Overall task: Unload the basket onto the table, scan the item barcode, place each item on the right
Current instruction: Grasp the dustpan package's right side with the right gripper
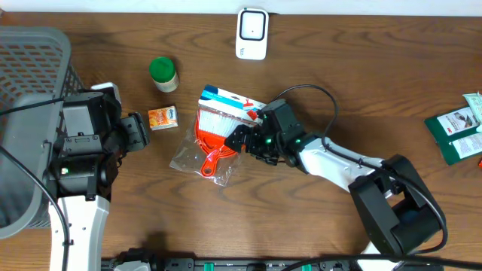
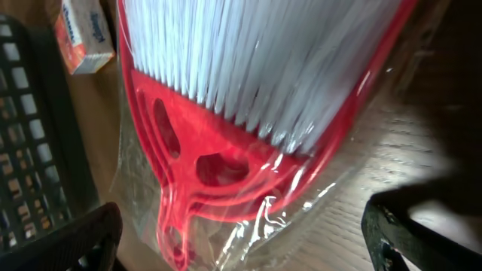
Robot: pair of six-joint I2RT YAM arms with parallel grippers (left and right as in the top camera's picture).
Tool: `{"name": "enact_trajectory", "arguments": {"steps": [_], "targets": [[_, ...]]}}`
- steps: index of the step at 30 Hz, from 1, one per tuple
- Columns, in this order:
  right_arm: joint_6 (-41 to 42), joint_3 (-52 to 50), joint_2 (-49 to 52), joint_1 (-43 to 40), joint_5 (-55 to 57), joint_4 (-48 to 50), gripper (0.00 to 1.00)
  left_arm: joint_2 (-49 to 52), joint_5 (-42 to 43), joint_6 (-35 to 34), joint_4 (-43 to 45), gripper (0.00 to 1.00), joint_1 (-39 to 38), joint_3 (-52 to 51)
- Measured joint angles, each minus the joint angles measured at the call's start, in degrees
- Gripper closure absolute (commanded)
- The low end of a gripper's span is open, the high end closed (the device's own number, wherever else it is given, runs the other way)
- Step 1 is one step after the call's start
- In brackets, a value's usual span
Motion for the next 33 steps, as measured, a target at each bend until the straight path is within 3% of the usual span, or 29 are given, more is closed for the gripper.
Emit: {"name": "enact_trajectory", "arguments": {"steps": [13,21,33], "targets": [[4.5,0.0,0.2,1.0,3.1,0.6,0.01,8.4,1.4,0.0,0.0,0.32,0.0,0.0],[5.2,0.4,1.5,1.0,3.2,4.2,0.01,19.0,9.9,0.0,4.4,0.31,-0.3,0.0],[5.3,0.4,1.6,1.0,3.8,4.9,0.02,28.0,14.0,0.0,8.9,0.31,-8.5,0.0]]}}
